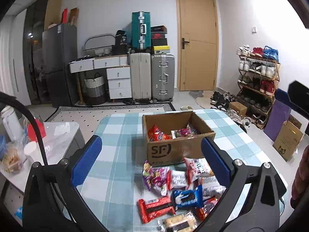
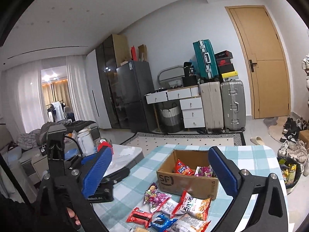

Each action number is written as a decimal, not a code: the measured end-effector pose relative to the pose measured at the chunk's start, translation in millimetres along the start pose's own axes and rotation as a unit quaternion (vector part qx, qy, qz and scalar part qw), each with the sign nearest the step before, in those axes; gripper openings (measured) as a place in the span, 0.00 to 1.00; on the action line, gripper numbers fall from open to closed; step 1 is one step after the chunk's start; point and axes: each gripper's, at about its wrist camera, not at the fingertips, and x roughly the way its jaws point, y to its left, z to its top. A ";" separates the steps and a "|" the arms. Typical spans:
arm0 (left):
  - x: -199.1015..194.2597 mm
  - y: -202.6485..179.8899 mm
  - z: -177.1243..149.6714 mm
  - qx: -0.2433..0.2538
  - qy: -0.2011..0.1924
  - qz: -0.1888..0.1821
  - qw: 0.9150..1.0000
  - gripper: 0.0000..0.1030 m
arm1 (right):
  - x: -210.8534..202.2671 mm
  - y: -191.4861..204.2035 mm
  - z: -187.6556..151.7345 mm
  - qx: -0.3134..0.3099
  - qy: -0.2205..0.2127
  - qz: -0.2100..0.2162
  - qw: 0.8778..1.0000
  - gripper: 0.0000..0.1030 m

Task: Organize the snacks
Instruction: 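Withdraw both tools from the box back toward the snack pile, then grasp the white-and-red noodle snack bag with the right gripper, then lift the noodle bag with the right gripper while the left gripper grasps the red wafer bar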

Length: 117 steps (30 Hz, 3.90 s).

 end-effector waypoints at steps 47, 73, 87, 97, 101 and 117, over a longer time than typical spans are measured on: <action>159.5 8.3 -140.1 -0.063 0.123 -0.056 0.989 1.00 | 120.7 -118.0 -191.5 0.169 0.233 -0.048 0.957 0.99; 169.6 11.8 -146.2 -0.076 0.130 -0.056 0.987 1.00 | 148.5 -113.3 -205.9 0.174 0.264 -0.014 0.948 0.61; 162.9 10.3 -146.7 -0.073 0.117 -0.045 0.989 1.00 | 122.3 -114.9 -196.2 0.178 0.225 -0.008 0.958 0.44; 161.0 13.5 -146.7 -0.083 0.117 -0.043 0.989 1.00 | 95.3 -120.0 -177.9 0.193 0.183 0.004 0.964 0.44; 158.8 15.1 -147.1 -0.086 0.115 -0.053 0.988 0.99 | 89.7 -119.1 -178.2 0.188 0.183 0.003 0.965 0.44; 172.0 11.5 -168.6 -0.076 0.235 -0.063 0.967 0.99 | 86.4 -117.1 -188.7 0.149 0.184 -0.025 0.971 0.44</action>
